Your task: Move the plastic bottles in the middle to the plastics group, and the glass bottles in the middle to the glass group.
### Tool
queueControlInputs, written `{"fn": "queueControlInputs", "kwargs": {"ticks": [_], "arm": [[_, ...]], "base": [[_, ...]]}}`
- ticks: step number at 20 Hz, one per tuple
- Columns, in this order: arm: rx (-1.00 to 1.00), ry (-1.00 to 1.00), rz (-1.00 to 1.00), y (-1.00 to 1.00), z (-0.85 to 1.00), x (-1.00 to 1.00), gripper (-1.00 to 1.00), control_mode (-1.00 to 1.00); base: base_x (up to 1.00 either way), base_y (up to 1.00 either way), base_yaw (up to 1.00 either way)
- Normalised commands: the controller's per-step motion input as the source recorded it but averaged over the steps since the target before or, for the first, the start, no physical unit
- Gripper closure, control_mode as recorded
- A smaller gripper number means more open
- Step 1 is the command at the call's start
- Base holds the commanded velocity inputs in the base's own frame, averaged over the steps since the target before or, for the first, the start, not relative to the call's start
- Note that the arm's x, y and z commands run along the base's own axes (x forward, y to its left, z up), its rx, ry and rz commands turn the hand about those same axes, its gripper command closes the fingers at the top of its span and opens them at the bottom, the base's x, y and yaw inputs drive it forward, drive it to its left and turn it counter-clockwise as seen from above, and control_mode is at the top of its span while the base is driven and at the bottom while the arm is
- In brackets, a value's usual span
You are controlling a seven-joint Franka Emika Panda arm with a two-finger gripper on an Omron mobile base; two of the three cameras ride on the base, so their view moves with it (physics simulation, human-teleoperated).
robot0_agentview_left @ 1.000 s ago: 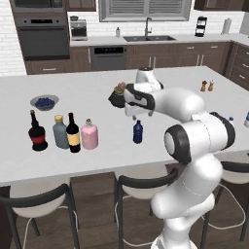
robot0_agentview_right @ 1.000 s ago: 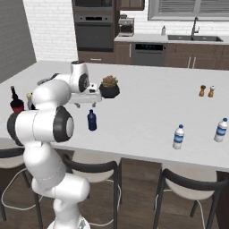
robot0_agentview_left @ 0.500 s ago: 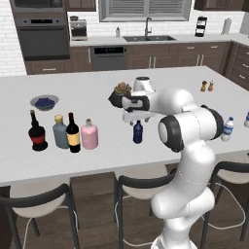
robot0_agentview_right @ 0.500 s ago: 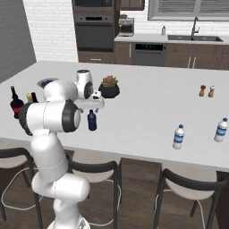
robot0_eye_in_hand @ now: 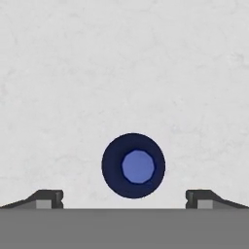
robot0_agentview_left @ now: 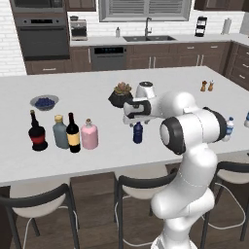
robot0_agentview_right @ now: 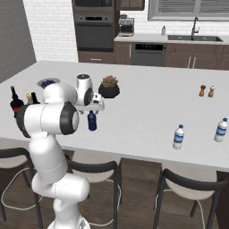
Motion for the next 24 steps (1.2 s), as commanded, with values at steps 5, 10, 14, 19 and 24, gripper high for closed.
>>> {"fn": "queueControlInputs", "kwargs": {"ticks": [5,10,14,19,24], "arm": [[0.00,0.00,0.00,0.00,-0.15,0.00,-1.00,-1.00],[0.00,0.00,0.00,0.00,-0.15,0.02,-1.00,-1.00],[0.00,0.00,0.00,-0.03,-0.08,0.12,-1.00,-1.00],[0.00,0.00,0.00,-0.06,-0.06,0.11,-1.00,-1.00],[0.00,0.00,0.00,-0.04,-0.12,0.01,-1.00,-1.00]], "base": [[0.00,0.00,0.00],[0.00,0.00,0.00],[0.00,0.00,0.00],[0.00,0.00,0.00],[0.00,0.00,0.00]]}}
